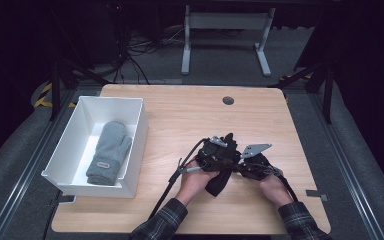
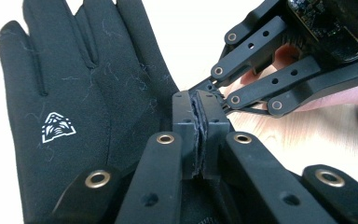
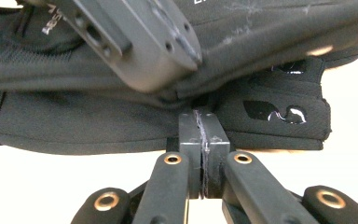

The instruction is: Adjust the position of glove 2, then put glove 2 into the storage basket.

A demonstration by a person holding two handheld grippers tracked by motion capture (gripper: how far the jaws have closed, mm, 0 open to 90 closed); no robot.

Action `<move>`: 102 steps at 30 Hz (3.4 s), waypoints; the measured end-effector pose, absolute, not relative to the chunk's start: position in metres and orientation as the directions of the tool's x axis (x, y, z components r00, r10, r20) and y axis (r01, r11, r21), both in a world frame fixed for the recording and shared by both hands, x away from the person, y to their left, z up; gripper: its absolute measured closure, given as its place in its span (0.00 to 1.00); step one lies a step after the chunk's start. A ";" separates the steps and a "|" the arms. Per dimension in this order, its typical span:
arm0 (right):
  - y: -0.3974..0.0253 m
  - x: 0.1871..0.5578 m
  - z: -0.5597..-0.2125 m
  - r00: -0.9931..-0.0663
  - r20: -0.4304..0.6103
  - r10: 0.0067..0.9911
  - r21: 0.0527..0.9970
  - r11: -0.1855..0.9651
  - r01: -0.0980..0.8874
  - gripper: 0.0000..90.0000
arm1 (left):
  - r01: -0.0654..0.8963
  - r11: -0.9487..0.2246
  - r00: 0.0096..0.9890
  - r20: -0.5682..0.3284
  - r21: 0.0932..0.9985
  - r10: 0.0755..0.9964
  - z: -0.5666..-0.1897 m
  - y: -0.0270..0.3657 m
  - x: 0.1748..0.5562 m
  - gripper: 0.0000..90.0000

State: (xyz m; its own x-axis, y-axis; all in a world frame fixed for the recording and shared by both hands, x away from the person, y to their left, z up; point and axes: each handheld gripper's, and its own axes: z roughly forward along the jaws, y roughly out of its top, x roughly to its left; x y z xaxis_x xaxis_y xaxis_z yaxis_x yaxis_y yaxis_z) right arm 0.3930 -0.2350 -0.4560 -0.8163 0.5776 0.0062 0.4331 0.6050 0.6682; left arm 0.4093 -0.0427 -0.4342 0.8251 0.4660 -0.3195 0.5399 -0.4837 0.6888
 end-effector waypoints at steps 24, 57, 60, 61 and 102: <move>-0.287 0.389 -0.445 -0.689 -0.048 0.723 0.724 0.500 0.474 0.48 | 0.484 -0.599 0.869 -0.270 0.638 0.415 -0.441 -0.048 0.394 1.00; -0.325 0.375 -0.462 -0.641 -0.026 0.767 0.695 0.475 0.540 0.22 | 0.419 -0.646 0.900 -0.195 0.638 0.391 -0.427 0.013 0.373 0.76; -0.324 0.375 -0.463 -0.643 -0.028 0.765 0.697 0.476 0.536 0.21 | 0.397 -0.655 0.909 -0.176 0.643 0.378 -0.421 0.012 0.377 0.60; -0.324 0.375 -0.463 -0.645 -0.029 0.764 0.698 0.477 0.534 0.20 | 0.383 -0.666 0.913 -0.155 0.640 0.376 -0.419 0.011 0.379 0.54; -0.325 0.375 -0.469 -0.640 -0.032 0.768 0.729 0.456 0.511 0.13 | 0.328 -0.748 0.939 -0.111 0.576 0.326 -0.454 -0.009 0.424 0.23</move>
State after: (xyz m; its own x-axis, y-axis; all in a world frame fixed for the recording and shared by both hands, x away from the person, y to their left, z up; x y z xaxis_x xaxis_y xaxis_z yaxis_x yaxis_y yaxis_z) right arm 0.3747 -0.3247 -0.4691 -0.6398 0.7679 -0.0321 0.5109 0.4562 0.7286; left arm 0.4242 -0.0095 -0.4537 0.9387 0.3264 -0.1111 0.3285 -0.7484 0.5762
